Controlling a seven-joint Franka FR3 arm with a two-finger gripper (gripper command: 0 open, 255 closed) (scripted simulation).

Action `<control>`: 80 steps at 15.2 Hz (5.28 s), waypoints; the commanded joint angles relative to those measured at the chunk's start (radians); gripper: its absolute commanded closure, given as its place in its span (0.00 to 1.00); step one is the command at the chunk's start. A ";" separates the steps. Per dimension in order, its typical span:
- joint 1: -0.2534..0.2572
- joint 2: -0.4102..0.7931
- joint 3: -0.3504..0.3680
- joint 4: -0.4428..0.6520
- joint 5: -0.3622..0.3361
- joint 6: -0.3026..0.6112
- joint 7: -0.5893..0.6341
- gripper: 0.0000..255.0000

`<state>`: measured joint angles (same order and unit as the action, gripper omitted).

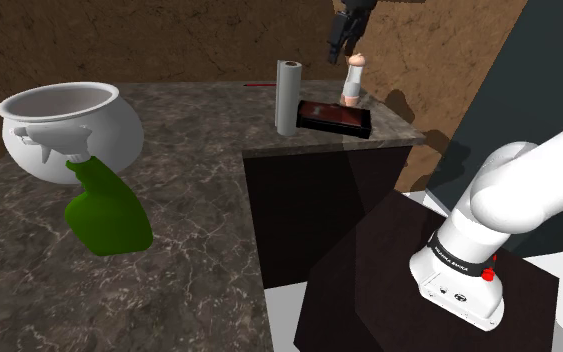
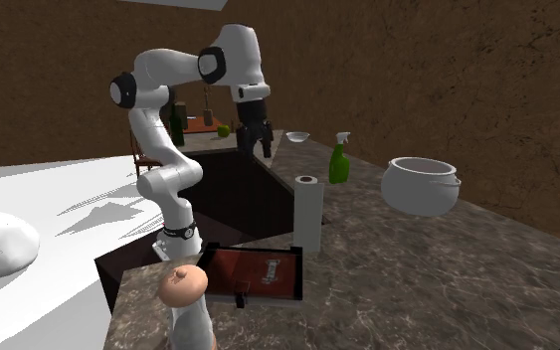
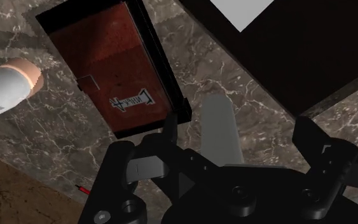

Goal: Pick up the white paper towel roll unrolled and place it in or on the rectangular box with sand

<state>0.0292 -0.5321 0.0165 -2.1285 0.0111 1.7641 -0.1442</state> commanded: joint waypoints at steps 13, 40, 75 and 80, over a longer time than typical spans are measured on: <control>0.012 0.376 0.057 0.258 -0.059 0.064 0.041 0.00; 0.011 0.388 0.057 0.331 -0.059 0.003 0.037 1.00; -0.162 0.504 -0.150 0.906 -0.027 -0.443 -0.354 1.00; -0.159 0.447 -0.146 0.760 -0.035 -0.354 -0.348 1.00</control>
<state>-0.1294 -0.0762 -0.1293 -1.3428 -0.0224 1.3933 -0.4917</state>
